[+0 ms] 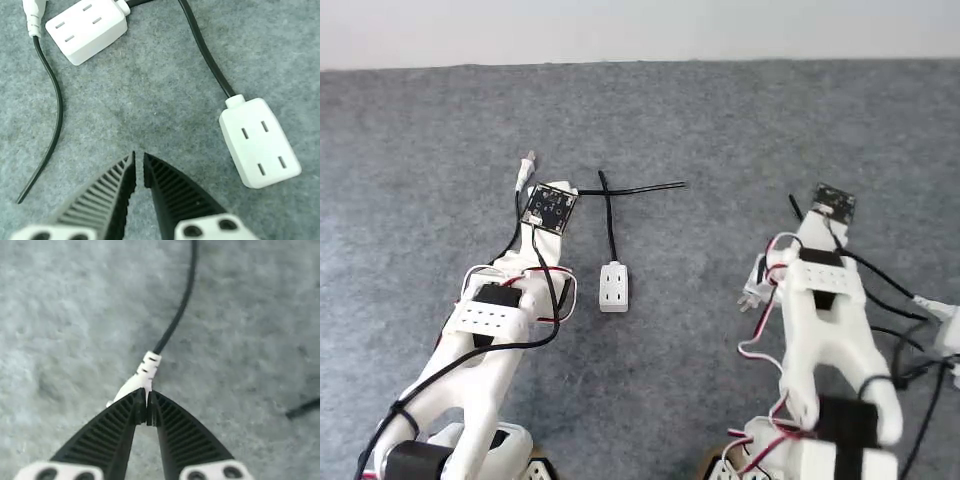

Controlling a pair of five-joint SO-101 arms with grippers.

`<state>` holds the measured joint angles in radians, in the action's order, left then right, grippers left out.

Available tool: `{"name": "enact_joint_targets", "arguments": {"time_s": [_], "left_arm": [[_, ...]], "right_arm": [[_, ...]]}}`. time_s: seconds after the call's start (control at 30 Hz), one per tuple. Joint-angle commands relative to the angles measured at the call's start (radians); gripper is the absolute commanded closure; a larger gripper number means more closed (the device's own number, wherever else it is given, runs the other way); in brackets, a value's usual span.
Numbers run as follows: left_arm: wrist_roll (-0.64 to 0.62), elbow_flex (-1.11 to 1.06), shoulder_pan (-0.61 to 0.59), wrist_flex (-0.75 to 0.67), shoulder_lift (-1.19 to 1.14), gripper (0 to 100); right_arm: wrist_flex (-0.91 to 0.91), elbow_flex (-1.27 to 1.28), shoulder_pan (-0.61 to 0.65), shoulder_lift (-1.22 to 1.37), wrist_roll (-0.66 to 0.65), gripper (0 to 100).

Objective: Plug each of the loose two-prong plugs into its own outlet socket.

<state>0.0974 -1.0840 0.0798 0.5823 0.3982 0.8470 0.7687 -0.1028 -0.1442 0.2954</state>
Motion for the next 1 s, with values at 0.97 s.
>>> {"name": "enact_joint_targets", "arguments": {"time_s": [0.97], "left_arm": [[-0.003,0.054,-0.002,-0.021,0.028,97]], "right_arm": [[-0.008,-0.166,0.001,0.108,0.002,92.6]]}}
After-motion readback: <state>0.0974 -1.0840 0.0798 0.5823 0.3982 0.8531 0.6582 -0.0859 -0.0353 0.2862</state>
